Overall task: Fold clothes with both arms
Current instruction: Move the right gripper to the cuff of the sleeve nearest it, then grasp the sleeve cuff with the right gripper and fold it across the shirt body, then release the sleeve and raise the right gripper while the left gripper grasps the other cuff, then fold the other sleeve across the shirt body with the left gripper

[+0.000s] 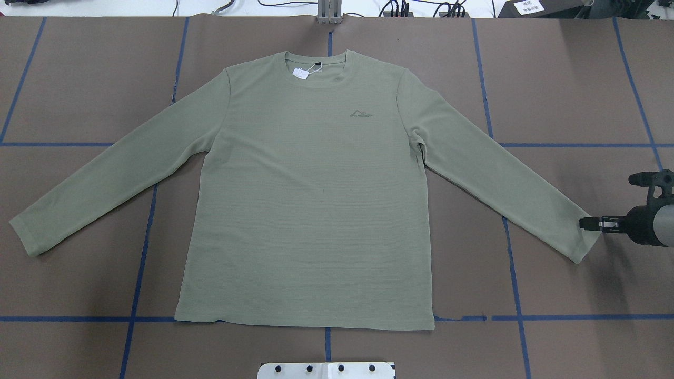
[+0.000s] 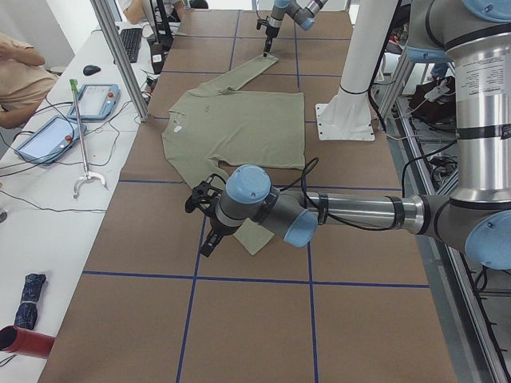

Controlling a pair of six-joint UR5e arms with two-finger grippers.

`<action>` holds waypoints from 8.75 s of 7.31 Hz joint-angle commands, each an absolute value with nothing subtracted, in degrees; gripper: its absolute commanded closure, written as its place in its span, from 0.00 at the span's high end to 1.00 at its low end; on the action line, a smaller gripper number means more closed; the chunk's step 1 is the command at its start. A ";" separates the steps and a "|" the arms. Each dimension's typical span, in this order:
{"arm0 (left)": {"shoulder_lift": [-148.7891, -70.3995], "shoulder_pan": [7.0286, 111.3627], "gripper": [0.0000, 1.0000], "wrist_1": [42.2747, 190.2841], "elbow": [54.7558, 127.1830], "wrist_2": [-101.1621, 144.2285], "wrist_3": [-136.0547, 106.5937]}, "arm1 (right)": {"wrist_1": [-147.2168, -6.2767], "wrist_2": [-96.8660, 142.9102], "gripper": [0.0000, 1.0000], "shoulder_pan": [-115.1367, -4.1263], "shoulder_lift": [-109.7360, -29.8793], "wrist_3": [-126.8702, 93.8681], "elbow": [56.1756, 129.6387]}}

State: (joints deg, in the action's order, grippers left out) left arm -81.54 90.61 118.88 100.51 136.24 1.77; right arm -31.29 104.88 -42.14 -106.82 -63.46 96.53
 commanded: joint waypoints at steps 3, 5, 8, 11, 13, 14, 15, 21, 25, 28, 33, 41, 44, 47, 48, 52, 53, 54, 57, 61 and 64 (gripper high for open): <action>-81.39 90.62 1.00 118.92 100.55 136.23 2.11 | -31.29 104.42 0.00 -42.10 -106.70 -62.84 97.12; -81.39 90.62 1.00 118.92 100.37 136.23 2.11 | -32.86 104.67 0.00 -42.54 -107.13 -62.67 102.35; -81.30 90.62 1.00 118.92 100.02 136.23 2.20 | -68.79 104.86 0.00 -43.94 -98.41 -63.28 122.39; -81.21 90.62 1.00 118.92 100.02 136.23 2.20 | -110.96 101.09 0.00 -42.11 -61.05 -70.54 118.95; -81.12 90.70 1.00 118.83 99.93 136.23 2.20 | -114.61 99.68 0.00 -40.70 -44.97 -77.33 107.54; -81.12 90.70 1.00 118.83 99.93 136.23 2.20 | -114.61 97.75 0.00 -40.69 -37.26 -77.60 99.75; -81.12 90.62 1.00 118.74 99.76 136.23 2.20 | -113.65 96.08 0.00 -40.69 -26.48 -78.04 87.14; -81.12 90.62 1.00 118.74 97.65 136.23 2.29 | -79.43 74.01 0.00 -27.43 -6.10 -85.42 44.98; -81.30 90.62 1.00 118.92 96.94 136.23 2.29 | -75.86 74.00 0.19 -27.86 -4.14 -86.04 41.05; -83.22 90.62 1.00 122.07 96.94 135.79 1.76 | -76.37 81.68 1.00 -31.70 -3.87 -85.69 41.13; -81.86 90.00 1.00 135.75 96.94 137.71 0.62 | -93.60 112.09 1.00 -50.05 -24.53 -62.29 72.69; -67.67 54.72 1.00 157.23 97.12 116.93 -23.69 | -92.90 126.21 1.00 -67.15 -77.15 -34.72 113.36; -67.85 41.42 1.00 157.94 96.94 107.77 -31.73 | -92.46 126.04 1.00 -67.15 -78.31 -34.89 113.73; -67.85 38.85 0.73 157.85 96.24 105.38 -31.73 | -92.46 126.04 1.00 -67.15 -78.40 -34.98 113.73; -67.85 38.85 0.56 157.76 96.15 105.38 -31.64 | -92.46 126.04 1.00 -67.15 -78.31 -34.98 113.64; -68.03 38.85 0.37 157.76 96.15 105.38 -31.73 | -92.46 126.04 1.00 -67.15 -78.31 -35.07 113.55; -68.03 38.85 0.32 157.68 96.15 105.38 -31.73 | -92.46 126.04 1.00 -67.15 -78.31 -35.07 113.55; -68.03 38.85 0.17 157.68 96.15 105.38 -31.73 | -92.46 126.04 1.00 -67.15 -78.31 -35.16 113.55; -68.82 39.11 0.00 157.94 96.76 105.73 -31.82 | -92.46 126.04 1.00 -67.06 -78.31 -35.07 113.55; -85.80 54.19 0.00 145.69 98.87 118.01 -31.20 | -92.72 126.04 1.00 -67.41 -81.29 -31.32 113.21; -110.21 56.60 0.00 121.75 98.44 117.51 -32.16 | -93.51 126.47 1.00 -73.54 -86.21 -14.48 111.19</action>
State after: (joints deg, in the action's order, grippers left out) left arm -99.36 55.79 133.44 98.64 117.49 -31.65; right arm -93.24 126.14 -70.64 -84.36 -22.06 112.35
